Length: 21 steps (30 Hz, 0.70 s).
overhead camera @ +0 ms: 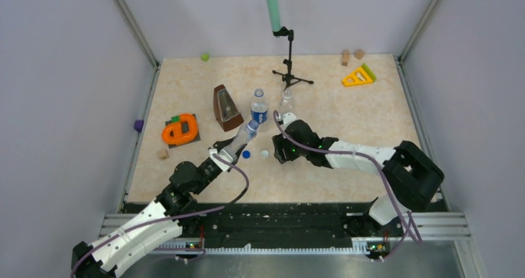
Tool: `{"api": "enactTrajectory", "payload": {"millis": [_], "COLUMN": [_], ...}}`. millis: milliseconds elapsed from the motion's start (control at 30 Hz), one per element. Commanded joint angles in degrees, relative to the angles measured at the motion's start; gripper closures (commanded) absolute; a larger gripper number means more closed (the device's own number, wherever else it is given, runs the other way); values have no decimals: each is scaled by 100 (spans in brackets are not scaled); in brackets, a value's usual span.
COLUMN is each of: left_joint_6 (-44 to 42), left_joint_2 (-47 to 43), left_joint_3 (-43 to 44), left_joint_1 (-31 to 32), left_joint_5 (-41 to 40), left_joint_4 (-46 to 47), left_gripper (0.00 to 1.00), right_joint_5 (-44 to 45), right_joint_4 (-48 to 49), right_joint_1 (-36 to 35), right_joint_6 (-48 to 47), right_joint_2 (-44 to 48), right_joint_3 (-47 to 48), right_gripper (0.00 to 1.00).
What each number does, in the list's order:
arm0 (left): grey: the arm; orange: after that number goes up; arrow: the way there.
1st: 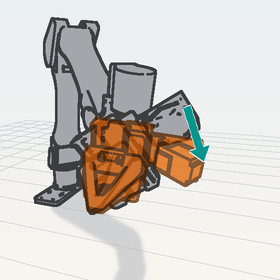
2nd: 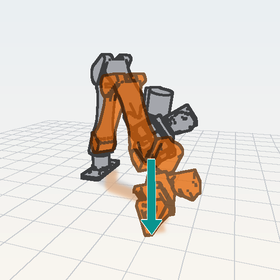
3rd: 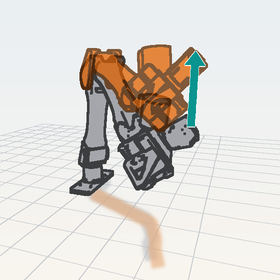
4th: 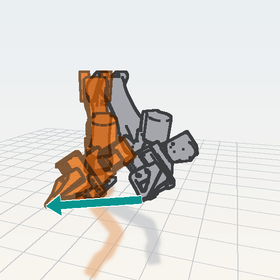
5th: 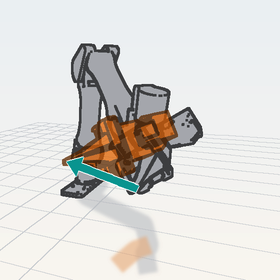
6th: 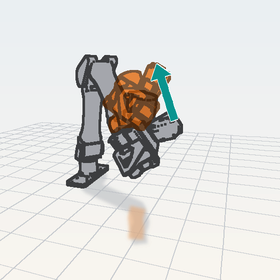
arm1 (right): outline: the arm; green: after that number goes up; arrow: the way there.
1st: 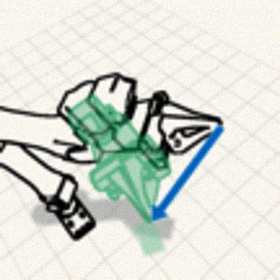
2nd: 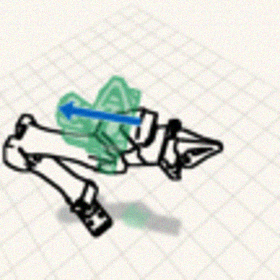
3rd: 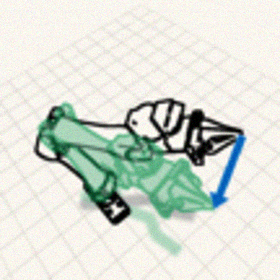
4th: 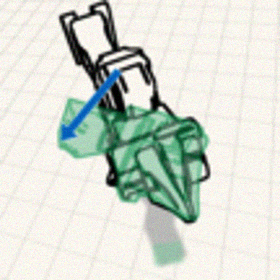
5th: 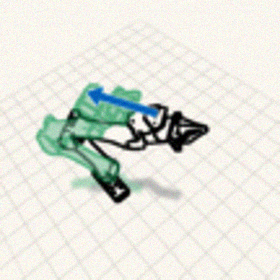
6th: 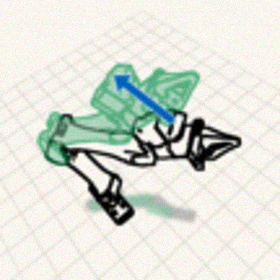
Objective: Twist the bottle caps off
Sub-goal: Place the bottle cap at the center of the board.
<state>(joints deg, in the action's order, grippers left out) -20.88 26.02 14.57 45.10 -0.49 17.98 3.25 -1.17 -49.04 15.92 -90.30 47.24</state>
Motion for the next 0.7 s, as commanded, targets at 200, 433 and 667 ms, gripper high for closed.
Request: {"api": "enactTrajectory", "payload": {"millis": [200,433,667], "left_joint_6": [18,-216,-258], "left_joint_2": [161,344,1009], "left_joint_3": [49,56,258], "left_joint_1": [-1,-1,3], "left_joint_5": [21,1230,2417], "left_joint_4": [152,223,400], "left_gripper": [100,100,100], "right_joint_5": [94,-974,-1496], "right_joint_4": [735,2032,2079], "right_joint_1": [-47,-36,-40], "right_joint_6": [583,1324,1555], "right_joint_2": [2662,4271,4237], "right_joint_3": [-736,-1370,-1292], "right_gripper": [41,38,34]}}
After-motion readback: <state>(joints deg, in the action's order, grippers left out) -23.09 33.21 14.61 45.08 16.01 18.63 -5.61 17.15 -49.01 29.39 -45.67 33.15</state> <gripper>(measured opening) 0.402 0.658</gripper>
